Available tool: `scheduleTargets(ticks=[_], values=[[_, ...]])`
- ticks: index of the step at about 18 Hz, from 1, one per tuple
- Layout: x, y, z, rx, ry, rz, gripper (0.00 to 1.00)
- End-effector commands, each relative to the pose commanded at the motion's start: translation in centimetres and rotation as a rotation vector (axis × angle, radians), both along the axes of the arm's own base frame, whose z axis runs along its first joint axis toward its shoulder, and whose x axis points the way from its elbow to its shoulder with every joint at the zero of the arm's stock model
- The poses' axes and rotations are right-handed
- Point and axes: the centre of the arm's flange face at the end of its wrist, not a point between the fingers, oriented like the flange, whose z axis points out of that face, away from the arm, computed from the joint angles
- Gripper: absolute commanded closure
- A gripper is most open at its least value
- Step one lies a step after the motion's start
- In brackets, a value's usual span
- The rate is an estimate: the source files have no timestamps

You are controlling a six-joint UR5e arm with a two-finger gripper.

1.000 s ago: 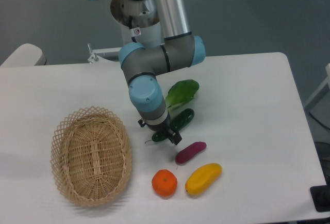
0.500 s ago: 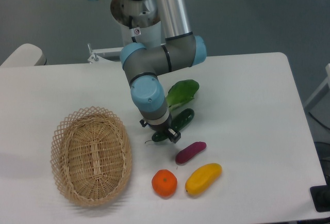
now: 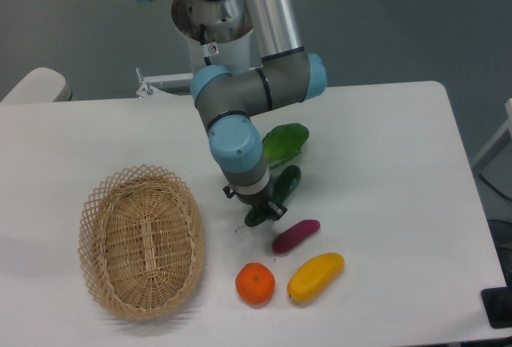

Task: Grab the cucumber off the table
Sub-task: 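Lift the cucumber off the table and carry it away from the bok choy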

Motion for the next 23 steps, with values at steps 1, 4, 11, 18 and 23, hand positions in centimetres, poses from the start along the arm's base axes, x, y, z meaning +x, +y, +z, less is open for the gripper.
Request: scheduleTargets(ticks=[1,4,11,18,23], values=[[-1.6,0.3,1.9,0.011,0.007,-0.012,0.8],[-5.1,0.8,7.5,0.004,-0.004,-0.013,0.8],[-12.9,-2.9,14.1,0.12,-0.047,-0.062,0.8],[-16.2,-7.5,14.5,0.096,-0.083,-0.126,0.8],[-16.4,-7.7,14.6,0.102,-0.08,-0.124,0.8]])
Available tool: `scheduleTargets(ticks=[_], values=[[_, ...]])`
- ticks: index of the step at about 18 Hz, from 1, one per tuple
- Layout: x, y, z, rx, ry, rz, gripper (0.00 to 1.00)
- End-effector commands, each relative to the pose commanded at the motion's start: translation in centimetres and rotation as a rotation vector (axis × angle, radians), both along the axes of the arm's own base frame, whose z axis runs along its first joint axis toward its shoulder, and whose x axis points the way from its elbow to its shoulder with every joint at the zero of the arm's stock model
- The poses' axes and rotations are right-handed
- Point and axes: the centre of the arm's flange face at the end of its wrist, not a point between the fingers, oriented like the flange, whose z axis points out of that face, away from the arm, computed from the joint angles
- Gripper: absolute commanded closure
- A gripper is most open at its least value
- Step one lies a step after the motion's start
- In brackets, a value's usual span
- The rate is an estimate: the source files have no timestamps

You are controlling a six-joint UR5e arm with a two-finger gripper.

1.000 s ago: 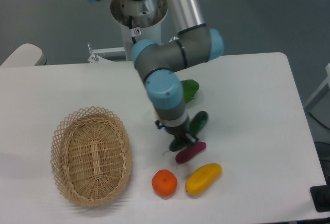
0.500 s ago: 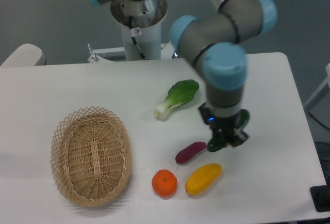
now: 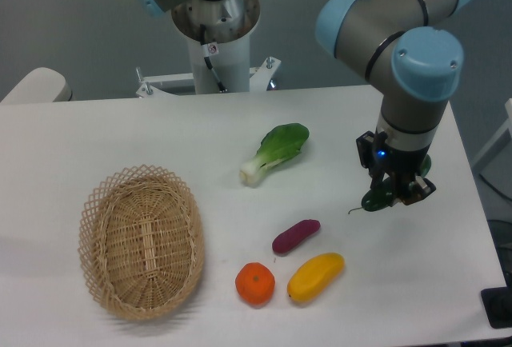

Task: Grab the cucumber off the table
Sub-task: 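Lift the cucumber off the table and carry it away from the bok choy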

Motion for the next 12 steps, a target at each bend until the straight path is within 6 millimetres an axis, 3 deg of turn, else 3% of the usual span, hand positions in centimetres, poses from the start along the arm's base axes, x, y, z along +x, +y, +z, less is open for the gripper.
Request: scheduleTargets(ticks=[12], values=[[0.07,0.24,0.15,0.016,0.0,-0.003,0.8]])
